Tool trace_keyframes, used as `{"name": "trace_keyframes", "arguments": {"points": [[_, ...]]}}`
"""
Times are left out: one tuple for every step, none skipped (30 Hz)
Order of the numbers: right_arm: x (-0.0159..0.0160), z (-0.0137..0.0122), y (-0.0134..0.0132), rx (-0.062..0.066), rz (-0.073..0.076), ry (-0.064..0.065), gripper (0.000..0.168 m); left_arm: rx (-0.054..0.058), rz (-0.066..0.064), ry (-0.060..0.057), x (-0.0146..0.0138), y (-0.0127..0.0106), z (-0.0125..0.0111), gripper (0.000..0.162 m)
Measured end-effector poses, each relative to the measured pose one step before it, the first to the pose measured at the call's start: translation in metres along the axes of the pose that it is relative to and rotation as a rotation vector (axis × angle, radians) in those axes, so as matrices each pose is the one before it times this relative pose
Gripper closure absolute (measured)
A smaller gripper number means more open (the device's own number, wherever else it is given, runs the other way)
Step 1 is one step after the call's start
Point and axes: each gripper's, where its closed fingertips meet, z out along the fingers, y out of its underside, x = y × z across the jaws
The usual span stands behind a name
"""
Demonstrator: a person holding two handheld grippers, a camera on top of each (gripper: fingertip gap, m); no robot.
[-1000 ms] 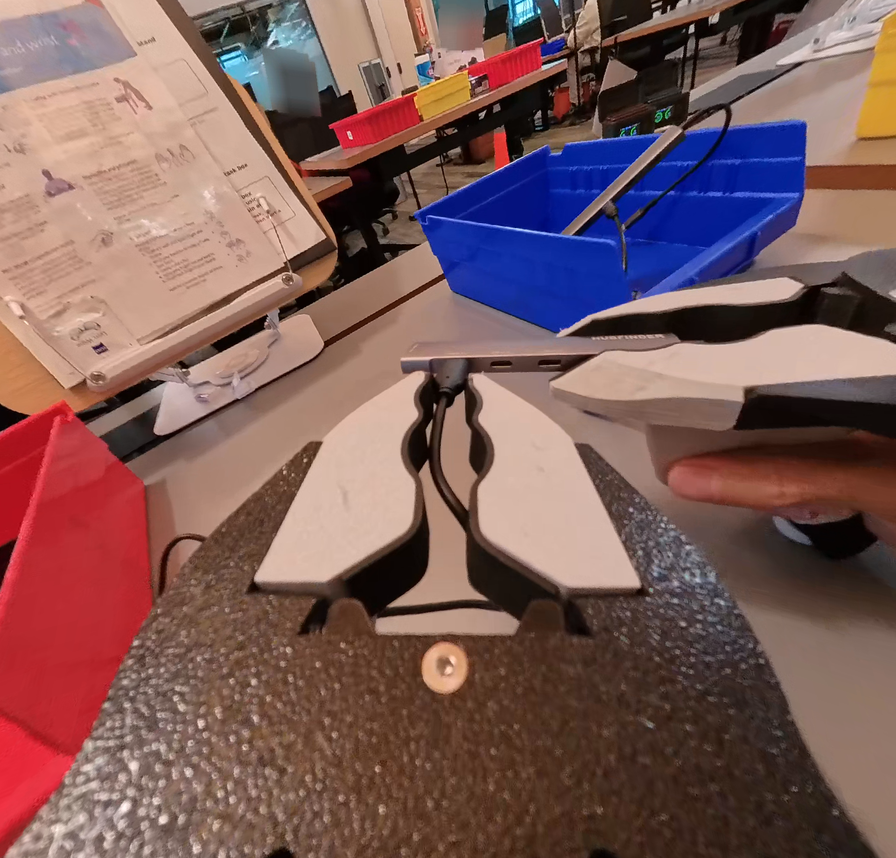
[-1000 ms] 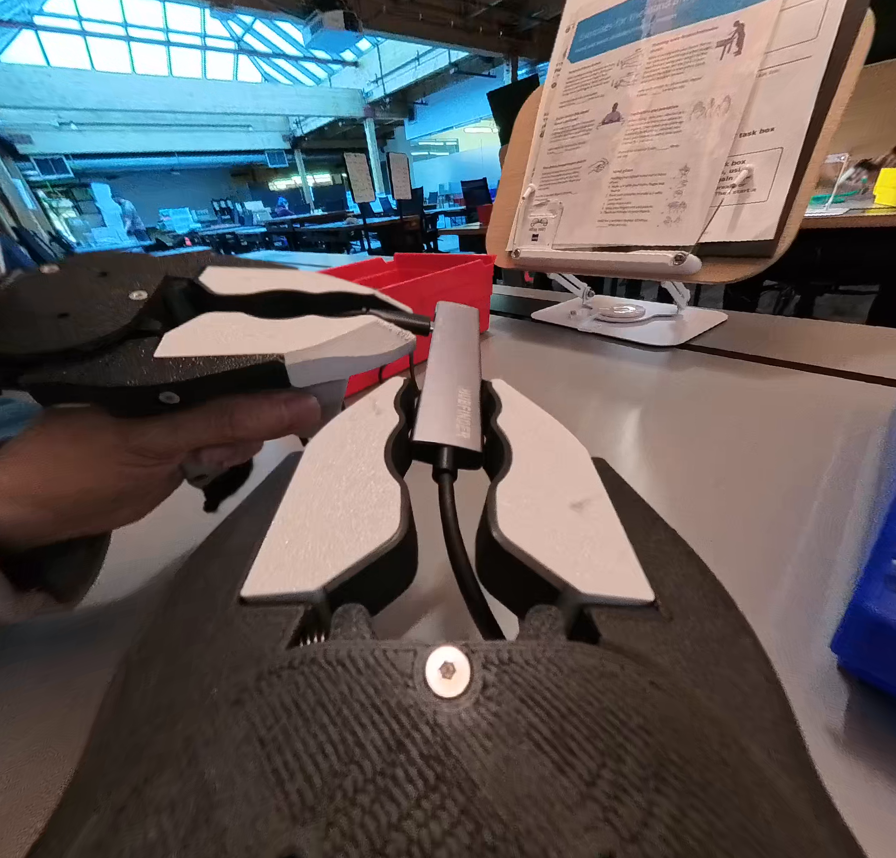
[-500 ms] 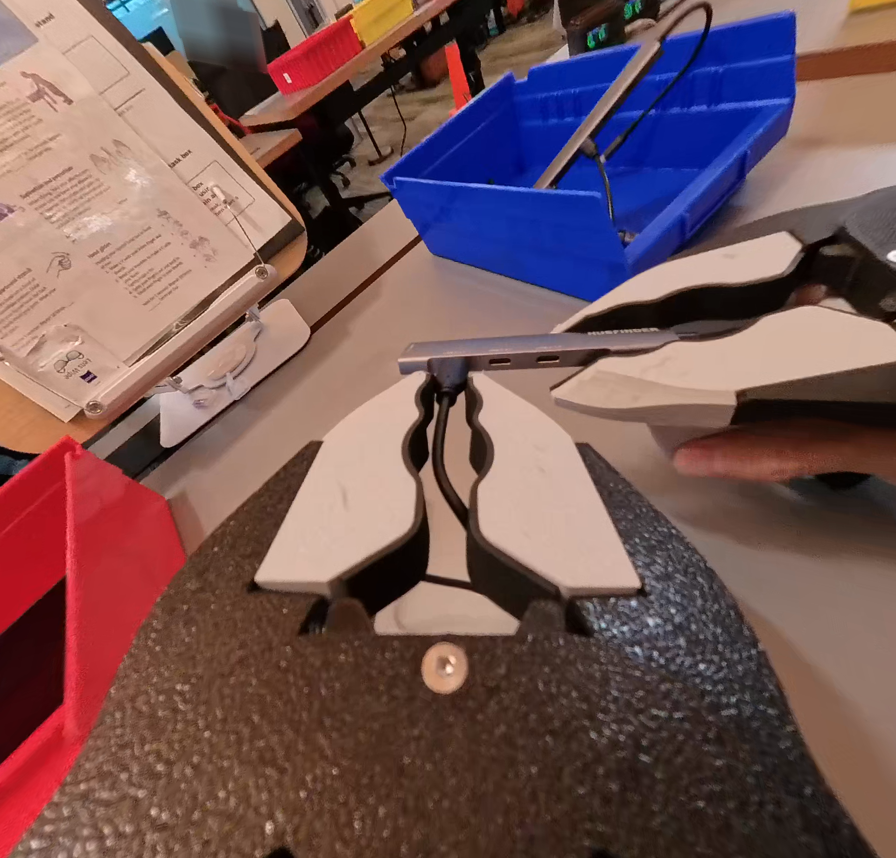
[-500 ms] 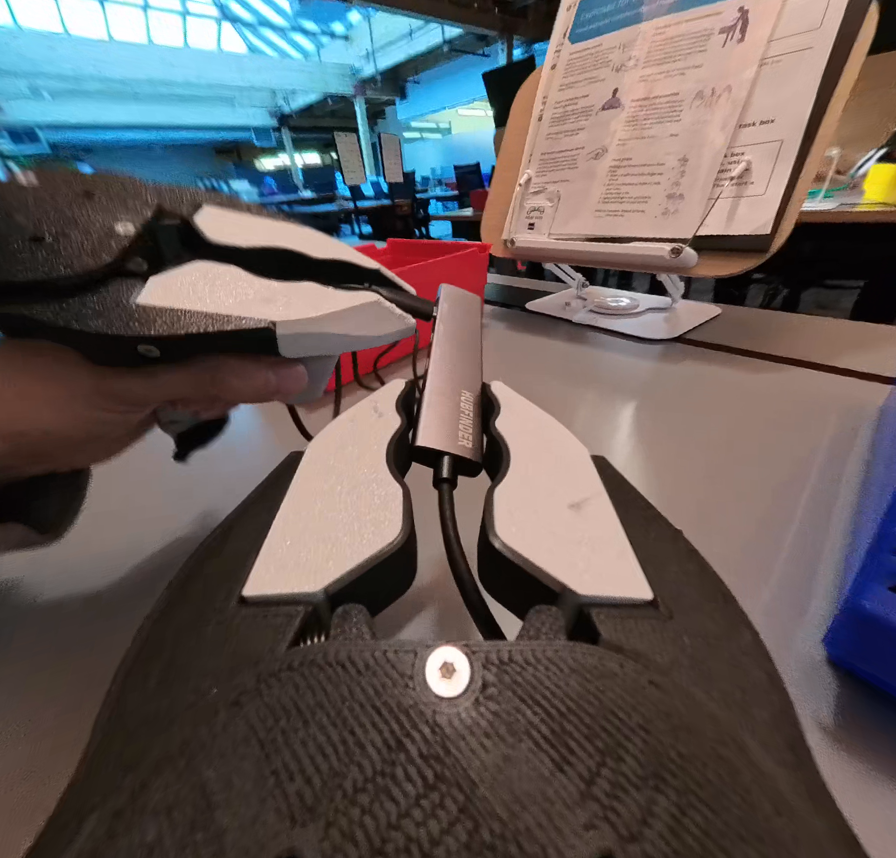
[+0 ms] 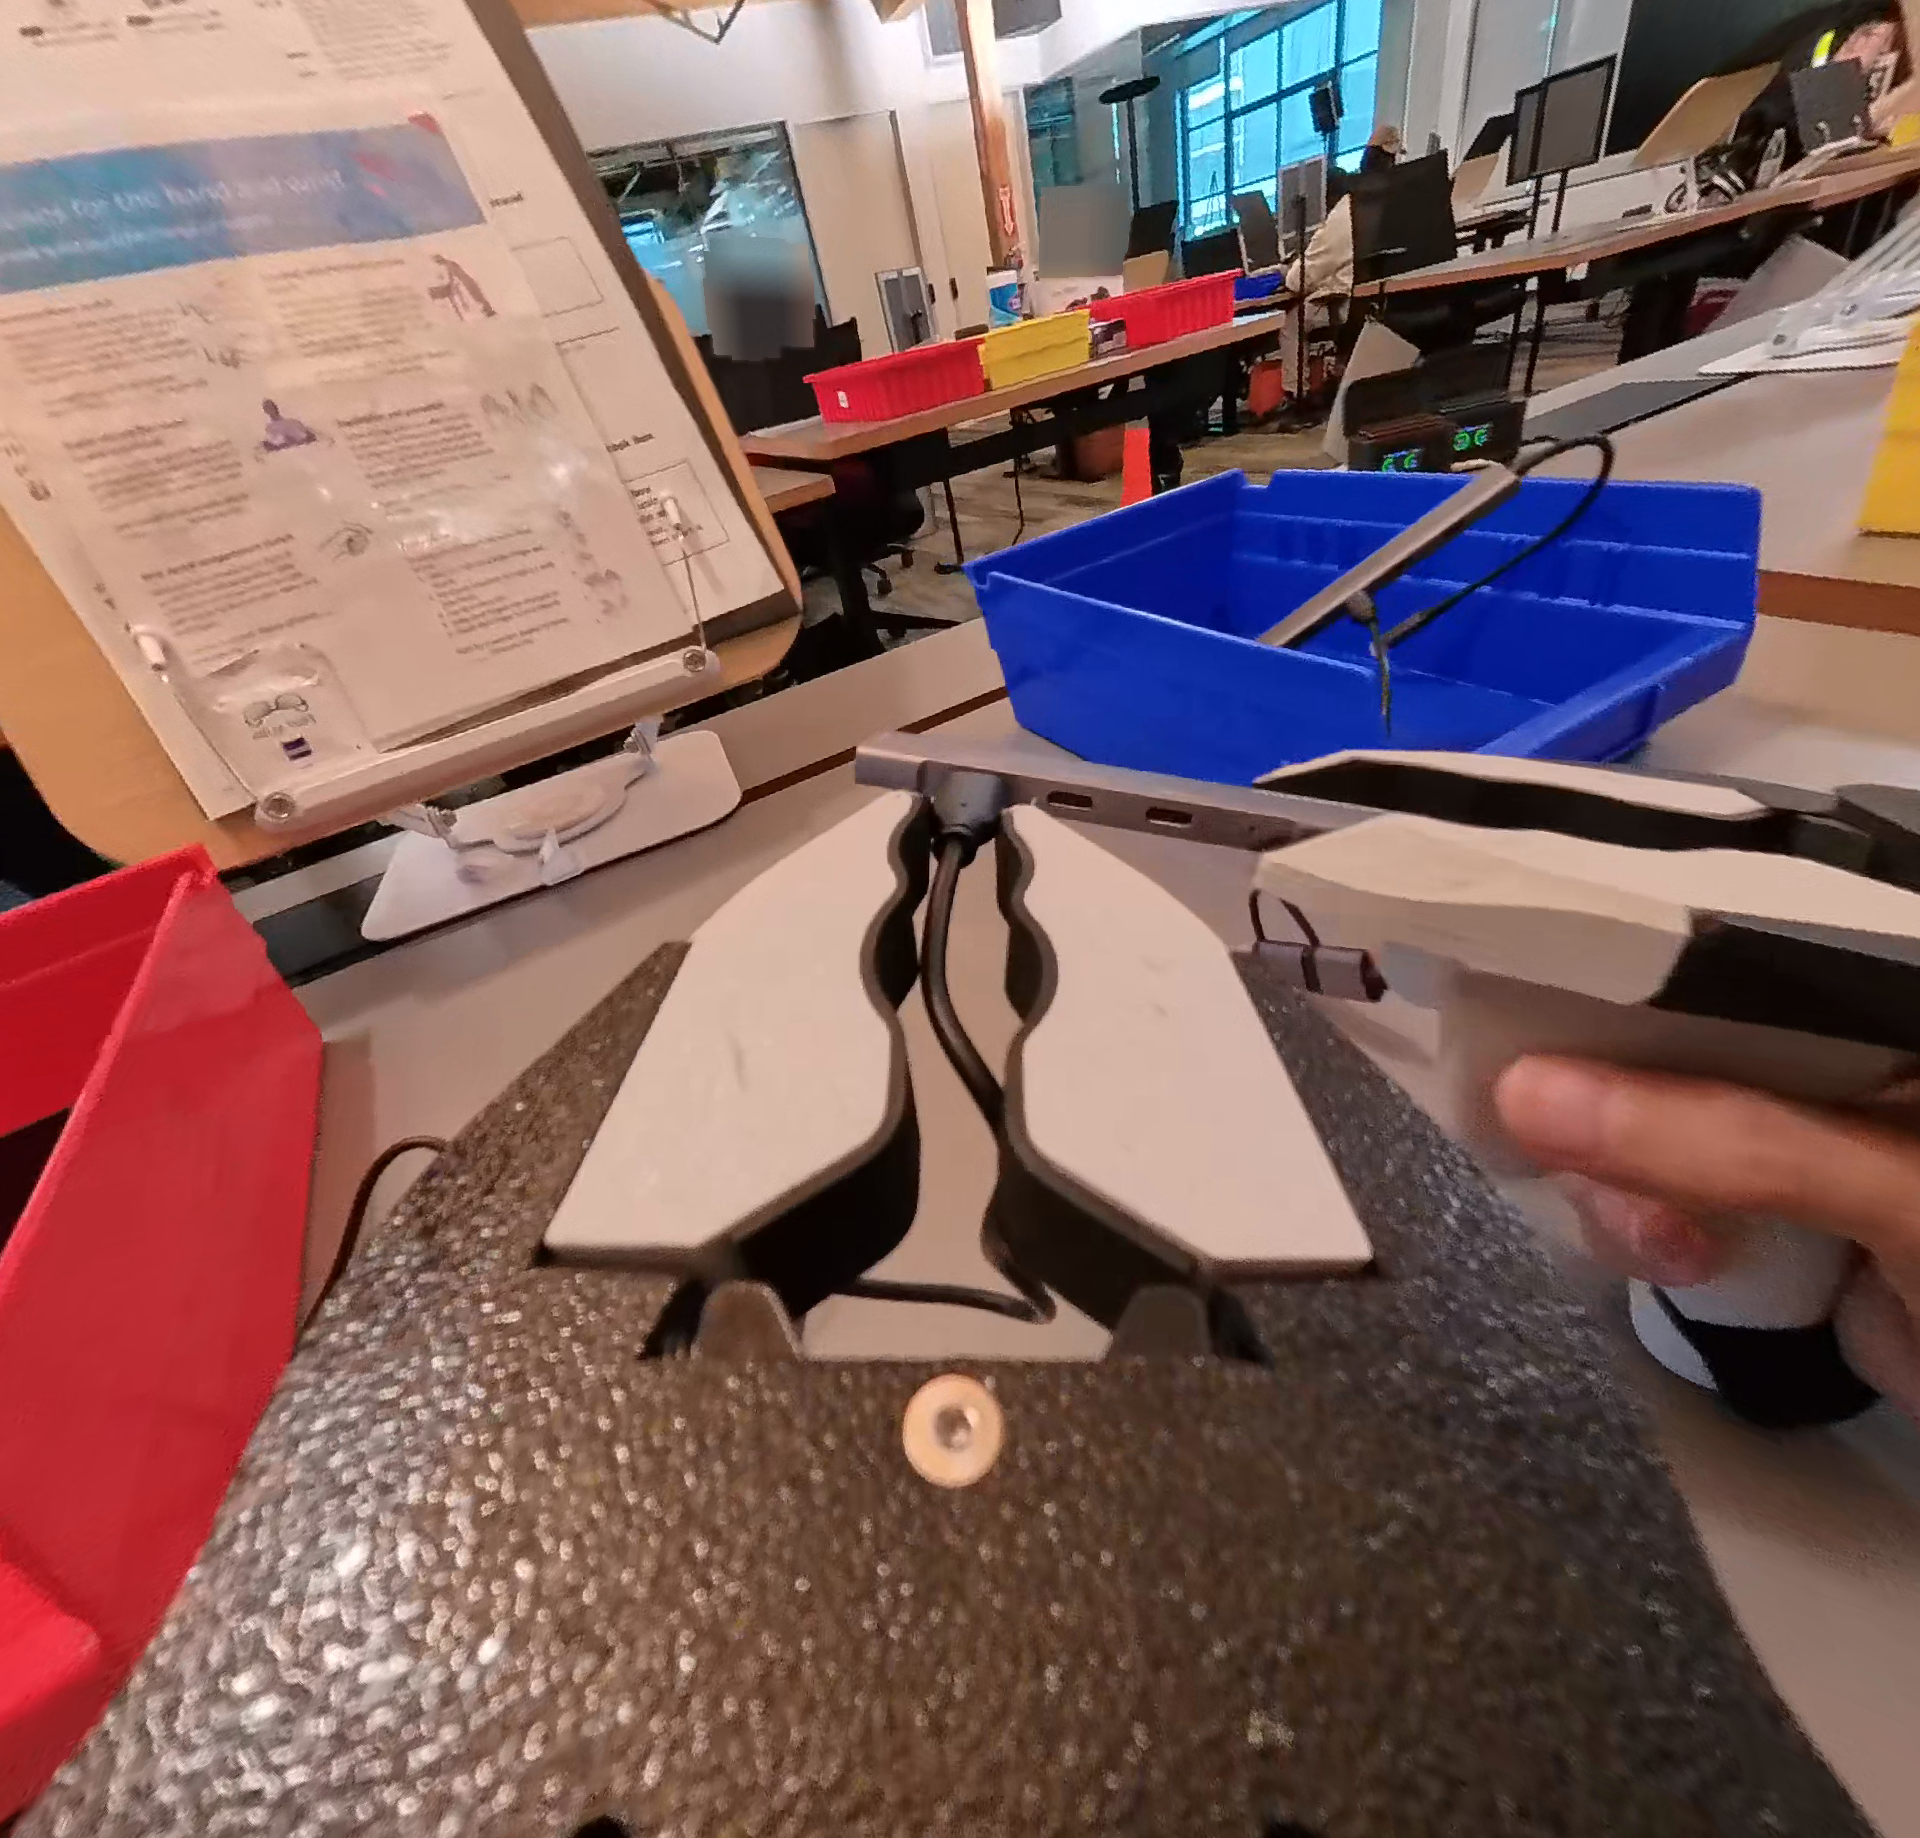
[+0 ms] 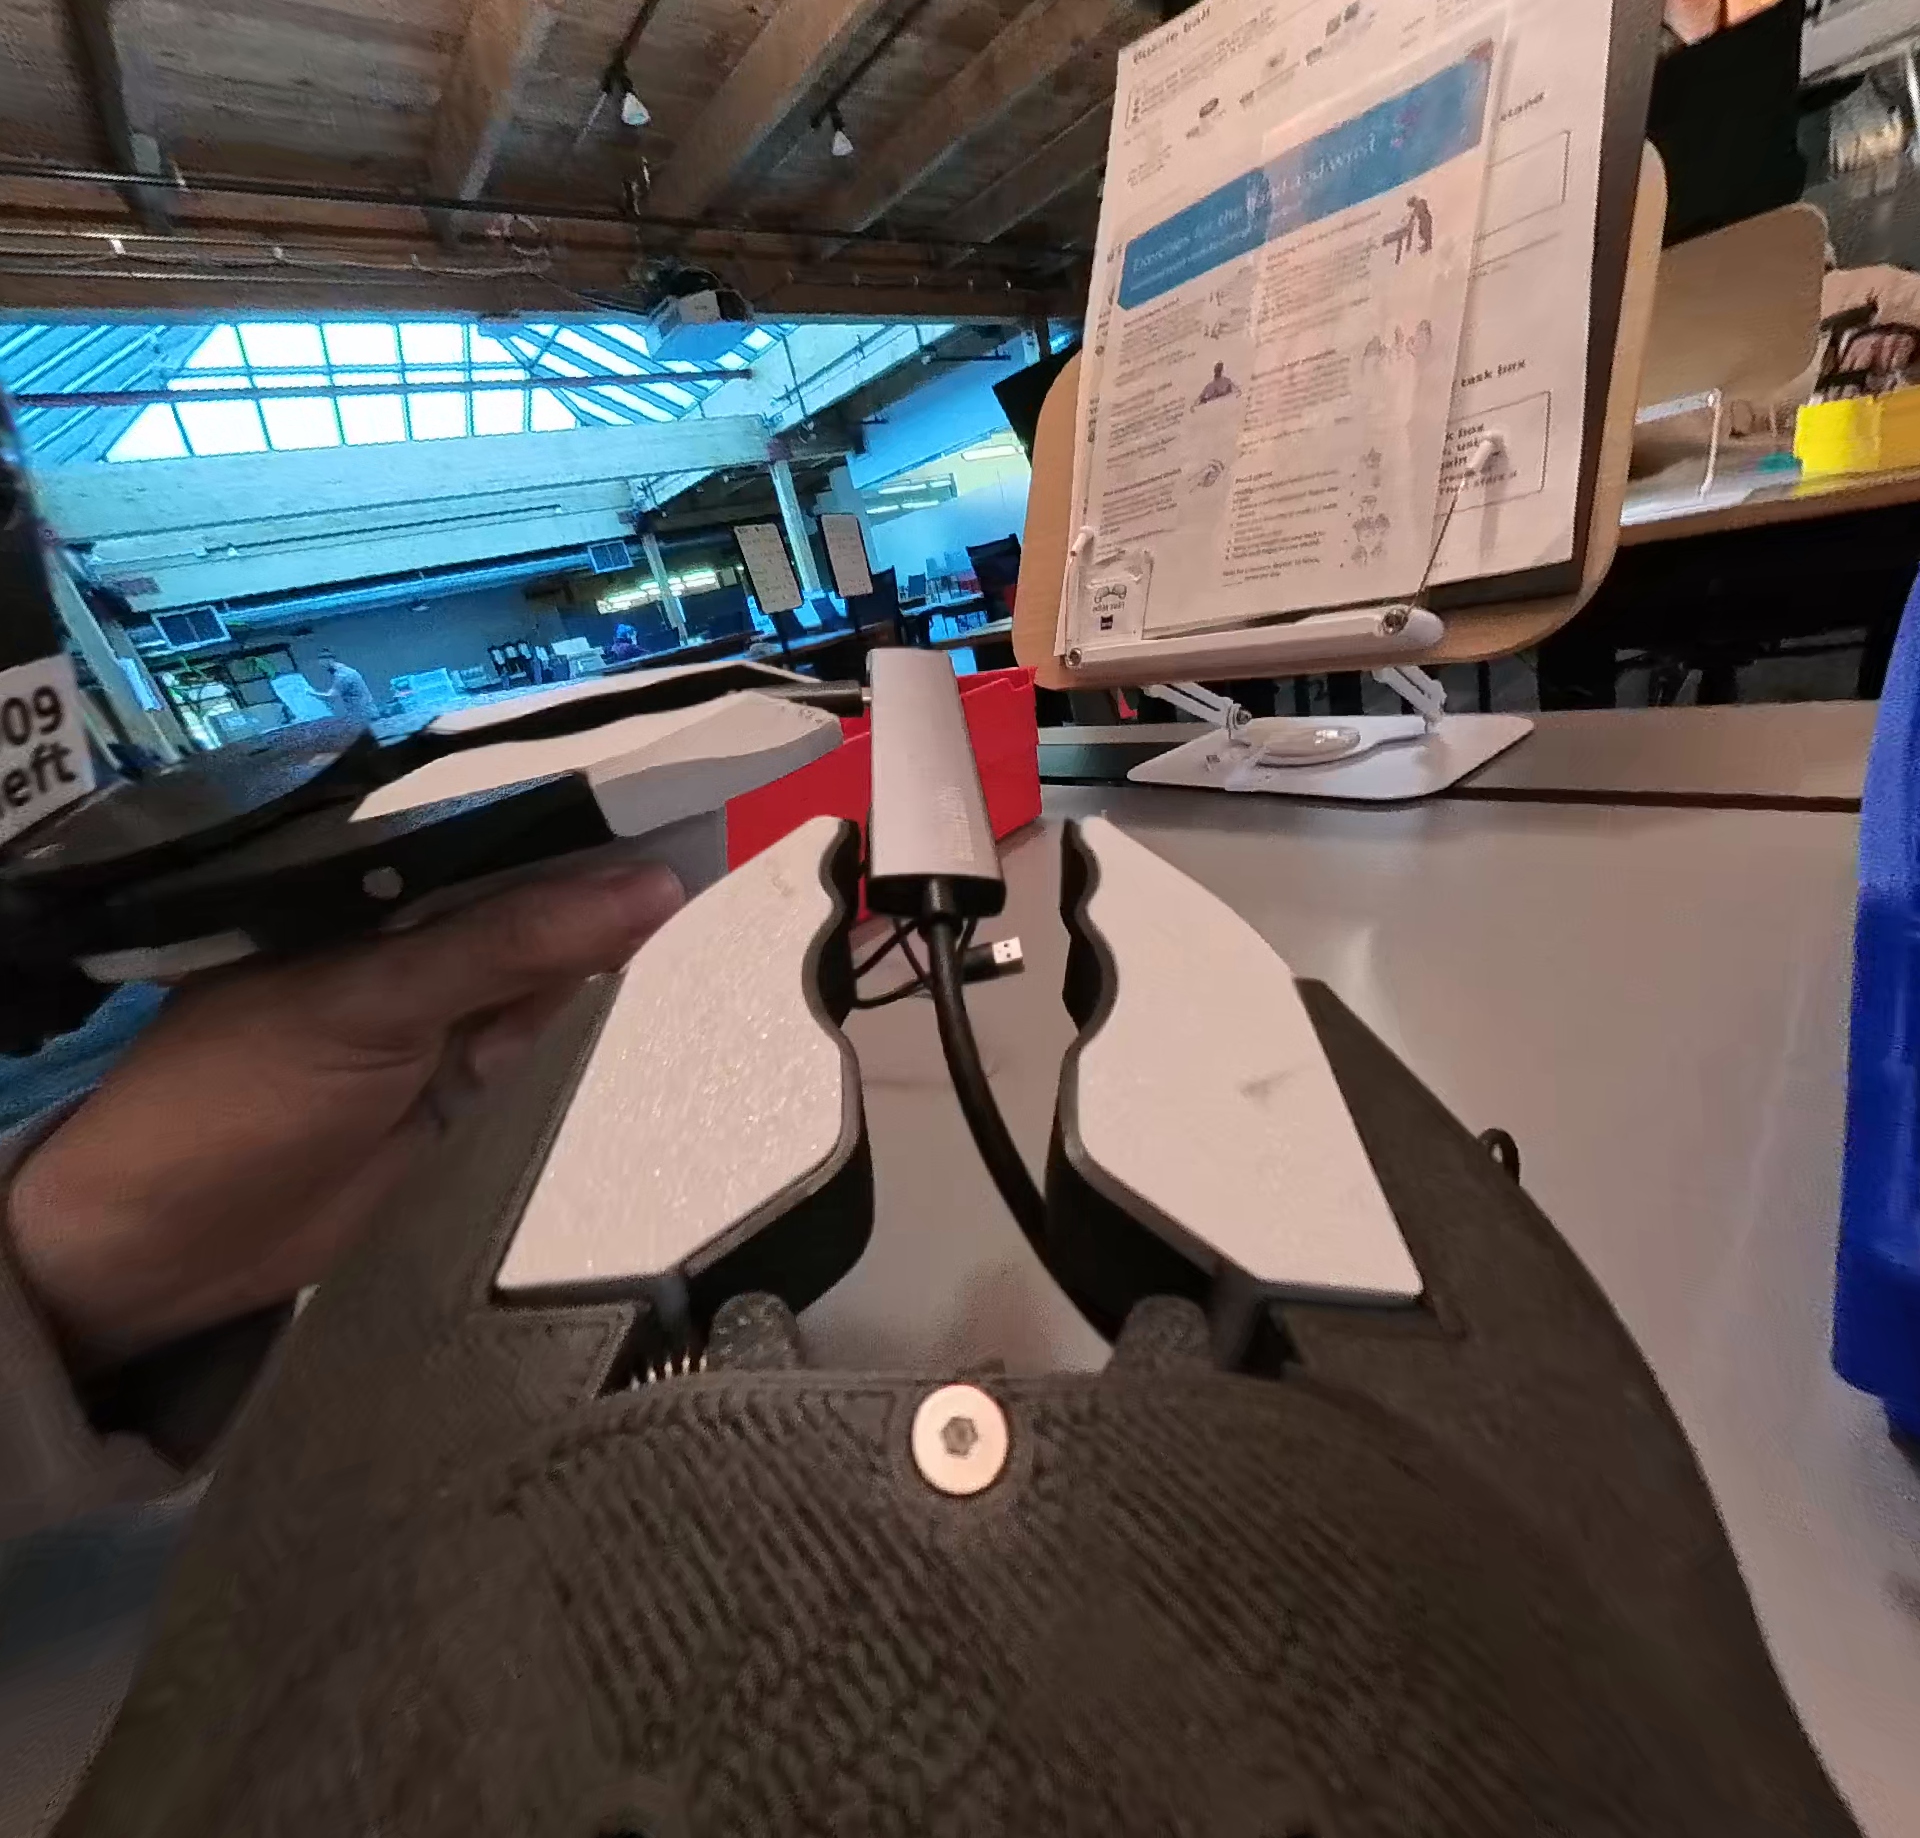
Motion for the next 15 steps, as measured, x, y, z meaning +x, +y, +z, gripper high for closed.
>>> {"name": "trace_keyframes", "arguments": {"points": [[-0.00167, -0.00094, -0.00153, 0.0100, -0.0210, -0.0123, 0.140, -0.0036, -0.0008, -0.0021, -0.00256, 0.00051, 0.00052, 0.150], [-0.00189, 0.00010, 0.00021, -0.0018, -0.0176, -0.0081, 0.144, -0.0053, -0.0037, 0.0009, -0.00098, 0.00083, 0.00056, 0.150], [-0.00026, 0.00061, 0.00047, -0.0031, -0.0108, 0.0077, 0.144, -0.0006, -0.0048, -0.0014, -0.00059, 0.00032, 0.00010, 0.150], [-0.00030, 0.00030, -0.00020, 0.0039, -0.0035, 0.0041, 0.144, 0.0038, -0.0022, -0.0014, -0.00023, -0.00053, -0.00031, 0.150], [0.00023, -0.00001, -0.00034, 0.0048, 0.0075, 0.0036, 0.144, 0.0024, -0.0018, 0.0008, 0.00015, -0.00029, -0.00032, 0.150], [0.00047, -0.00011, -0.00007, 0.0029, 0.0111, 0.0042, 0.143, -0.0002, 0.0005, 0.0024, 0.00052, 0.00040, -0.00014, 0.150], [0.00035, -0.00005, -0.00042, 0.0058, 0.0091, 0.0044, 0.143, -0.0022, 0.0040, 0.0062, 0.00139, 0.00104, -0.00005, 0.150], [0.00013, 0.00007, -0.00019, 0.0049, 0.0107, 0.0027, 0.143, -0.0019, 0.0016, 0.0033, 0.00117, 0.00130, 0.00010, 0.150], [-0.00001, 0.00009, 0.00027, -0.0008, 0.0091, -0.0014, 0.143, 0.0010, -0.0012, -0.0023, 0.00019, 0.00072, -0.00034, 0.150], [-0.00099, 0.00006, 0.00067, -0.0058, 0.0068, -0.0072, 0.143, 0.0047, -0.0010, -0.0021, -0.00019, -0.00038, -0.00047, 0.150], [-0.00056, -0.00005, 0.00045, -0.0014, 0.0085, -0.0016, 0.143, 0.0024, 0.0024, -0.0019, -0.00012, -0.00046, -0.00039, 0.150], [0.00007, -0.00010, 0.00041, -0.0009, 0.0120, 0.0034, 0.143, -0.0032, 0.0078, -0.0013, -0.00007, 0.00028, 0.00016, 0.150], [0.00017, -0.00018, 0.00025, 0.0010, 0.0119, 0.0021, 0.143, -0.0037, 0.0072, 0.0012, 0.00006, 0.00089, 0.00050, 0.150], [0.00034, -0.00030, -0.00010, 0.0016, 0.0138, -0.0018, 0.143, -0.0055, 0.0026, 0.0050, 0.00028, 0.00164, 0.00051, 0.150], [0.00096, -0.00035, -0.00002, -0.0003, 0.0124, -0.0021, 0.143, -0.0122, 0.0000, 0.0073, 0.00052, 0.00305, 0.00040, 0.150]]}}
